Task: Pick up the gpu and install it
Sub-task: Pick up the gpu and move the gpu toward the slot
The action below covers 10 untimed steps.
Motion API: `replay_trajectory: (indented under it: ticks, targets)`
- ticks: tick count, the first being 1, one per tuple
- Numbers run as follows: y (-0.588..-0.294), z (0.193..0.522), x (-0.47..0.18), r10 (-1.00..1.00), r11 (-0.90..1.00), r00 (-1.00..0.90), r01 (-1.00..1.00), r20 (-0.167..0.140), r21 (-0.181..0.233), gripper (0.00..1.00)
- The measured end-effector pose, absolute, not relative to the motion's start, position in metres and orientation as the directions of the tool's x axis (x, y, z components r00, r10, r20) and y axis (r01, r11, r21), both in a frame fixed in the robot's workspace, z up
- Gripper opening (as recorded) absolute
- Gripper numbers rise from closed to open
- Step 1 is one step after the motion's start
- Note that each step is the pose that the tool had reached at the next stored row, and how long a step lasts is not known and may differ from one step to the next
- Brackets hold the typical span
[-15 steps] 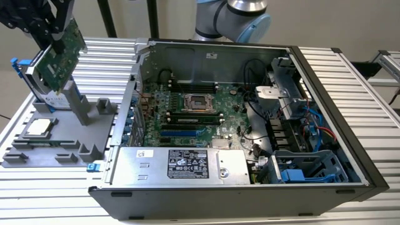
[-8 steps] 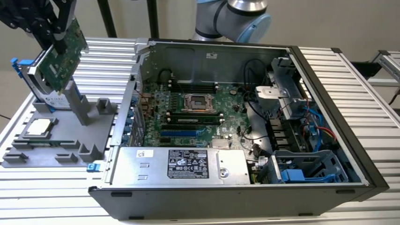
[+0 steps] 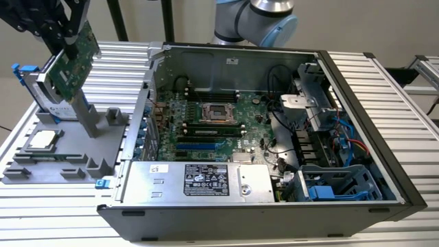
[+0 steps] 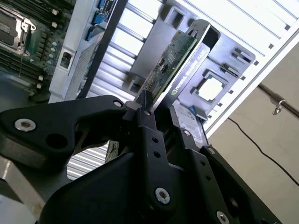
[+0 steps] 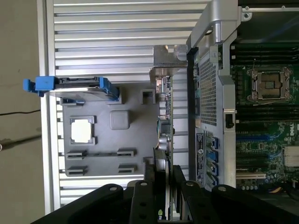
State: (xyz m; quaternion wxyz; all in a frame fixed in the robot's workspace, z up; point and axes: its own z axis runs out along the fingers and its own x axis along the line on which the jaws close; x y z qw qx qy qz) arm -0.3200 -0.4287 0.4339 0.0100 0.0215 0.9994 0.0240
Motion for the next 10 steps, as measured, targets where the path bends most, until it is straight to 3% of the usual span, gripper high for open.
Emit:
replay_trajectory:
  ticks: [10]
  targets:
    - [-0.4287, 0.4339, -0.3109, 0.044, 0.998, -0.999, 0.043, -0.019, 0.048, 0.00]
